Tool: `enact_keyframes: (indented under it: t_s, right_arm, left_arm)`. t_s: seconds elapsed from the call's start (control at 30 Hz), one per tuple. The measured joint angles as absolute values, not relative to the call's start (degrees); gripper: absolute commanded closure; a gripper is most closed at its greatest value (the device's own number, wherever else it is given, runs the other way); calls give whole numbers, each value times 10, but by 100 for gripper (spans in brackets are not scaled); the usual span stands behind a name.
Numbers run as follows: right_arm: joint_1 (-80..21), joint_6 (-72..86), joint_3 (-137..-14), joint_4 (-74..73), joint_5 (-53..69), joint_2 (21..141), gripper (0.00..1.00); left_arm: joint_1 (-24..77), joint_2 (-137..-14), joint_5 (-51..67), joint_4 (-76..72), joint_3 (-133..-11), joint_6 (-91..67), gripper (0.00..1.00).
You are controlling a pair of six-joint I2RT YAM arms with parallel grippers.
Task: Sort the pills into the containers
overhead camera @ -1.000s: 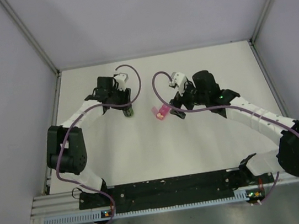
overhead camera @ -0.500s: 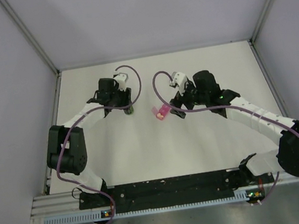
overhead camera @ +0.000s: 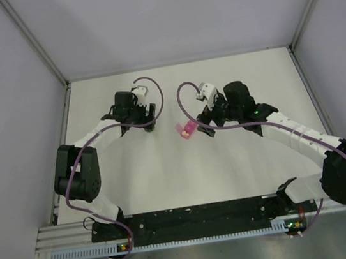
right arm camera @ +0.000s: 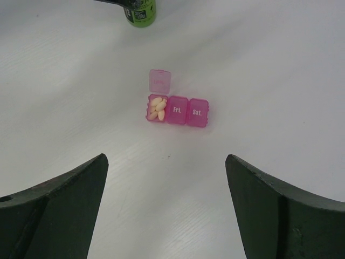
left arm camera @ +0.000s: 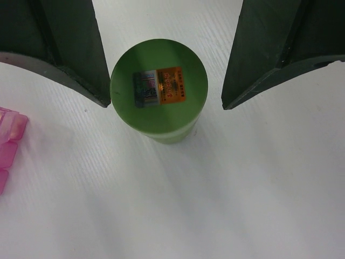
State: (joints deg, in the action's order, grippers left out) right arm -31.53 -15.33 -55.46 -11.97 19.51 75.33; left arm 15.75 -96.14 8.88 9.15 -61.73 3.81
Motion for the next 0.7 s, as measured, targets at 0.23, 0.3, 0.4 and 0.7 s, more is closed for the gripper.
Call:
enact_keyframes:
  t_s: [0.23, 0.3, 0.4, 0.7]
  right_arm:
    - [-313, -153, -555, -120, 193, 753, 11]
    - [-312, -153, -555, -120, 192, 753, 11]
    - [-311, -153, -553, -119, 190, 753, 11]
    - [-308, -146, -548, -115, 171, 761, 12]
  left_arm:
    - [157, -945, 81, 111, -617, 34, 2]
    - [157, -932, 80, 115, -618, 39, 2]
    - [157, -904, 81, 121, -618, 48, 3]
    - [158, -830, 151, 155, -637, 62, 5]
